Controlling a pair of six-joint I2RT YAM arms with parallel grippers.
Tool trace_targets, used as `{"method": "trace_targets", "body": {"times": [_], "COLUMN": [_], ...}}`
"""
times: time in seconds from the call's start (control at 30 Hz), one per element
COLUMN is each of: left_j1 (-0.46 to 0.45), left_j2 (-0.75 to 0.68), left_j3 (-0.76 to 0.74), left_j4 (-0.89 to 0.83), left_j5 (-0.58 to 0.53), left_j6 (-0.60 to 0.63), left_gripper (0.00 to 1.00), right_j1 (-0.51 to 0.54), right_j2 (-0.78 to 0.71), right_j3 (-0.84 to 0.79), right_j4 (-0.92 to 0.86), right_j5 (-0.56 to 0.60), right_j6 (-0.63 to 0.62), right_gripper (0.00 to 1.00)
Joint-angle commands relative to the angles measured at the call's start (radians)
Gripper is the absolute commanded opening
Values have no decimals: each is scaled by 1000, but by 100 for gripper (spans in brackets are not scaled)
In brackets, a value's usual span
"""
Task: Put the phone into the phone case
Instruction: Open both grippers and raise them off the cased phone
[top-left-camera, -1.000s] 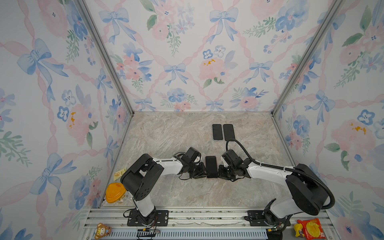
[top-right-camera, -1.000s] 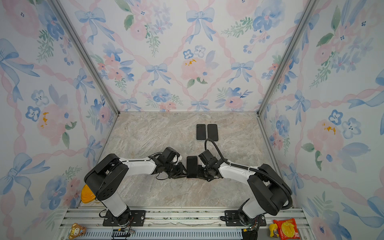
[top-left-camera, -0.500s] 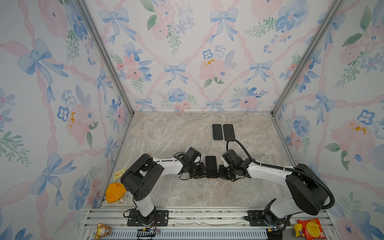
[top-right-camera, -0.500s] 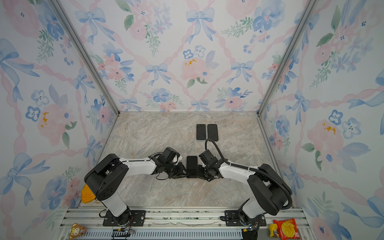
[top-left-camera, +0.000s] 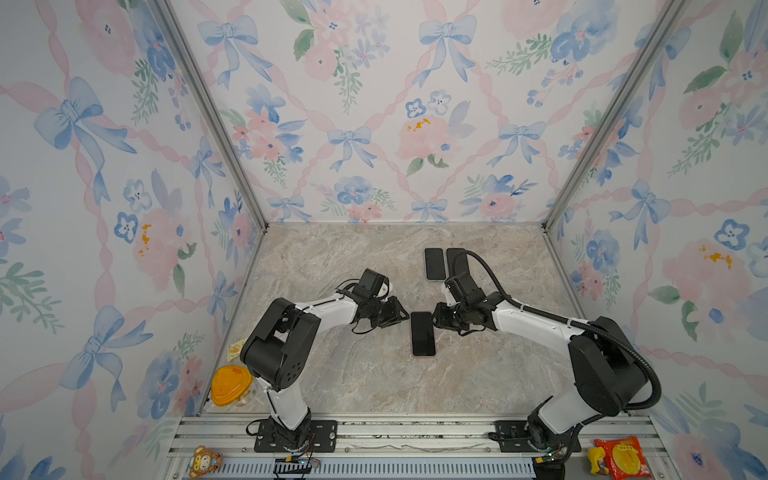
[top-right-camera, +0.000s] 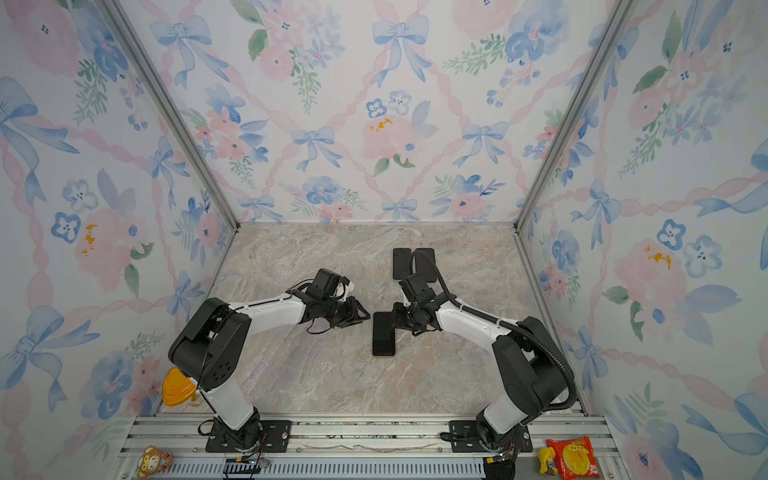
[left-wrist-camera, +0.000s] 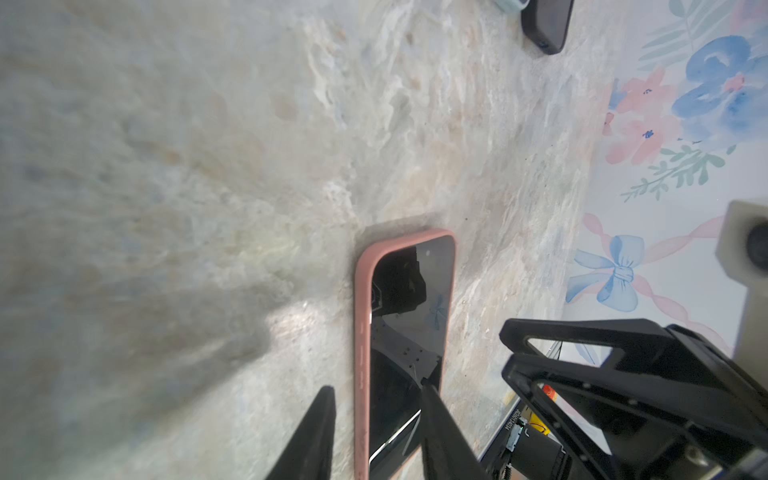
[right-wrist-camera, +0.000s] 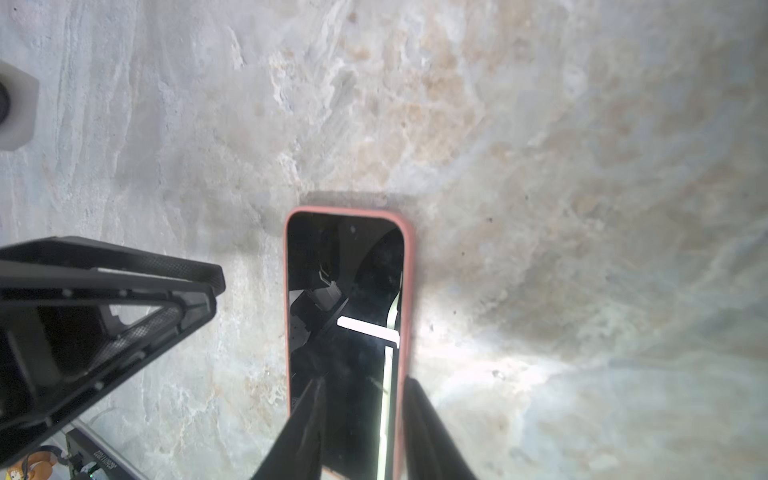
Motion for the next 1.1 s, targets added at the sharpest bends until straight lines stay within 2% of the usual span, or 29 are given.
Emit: {"method": "trace_targets", "body": {"times": [0.0, 0.5, 1.07], "left_j1": [-14, -69, -90], "left_j2": [55, 115, 120], "left_j3": [26, 31, 32], "left_j4": [-41, -30, -3], "left_j5": [33, 43, 43], "left_j6": [39, 24, 5], "left_gripper": [35, 34, 33], "right_j1": [-28, -35, -6], "right_j2": [64, 160, 180], "right_j3": [42, 33, 10], "right_j4": [6, 61, 80], "right_j5": [-48, -86, -86], "right_j6": [-47, -27, -16], "right_gripper": [35, 29, 13]}}
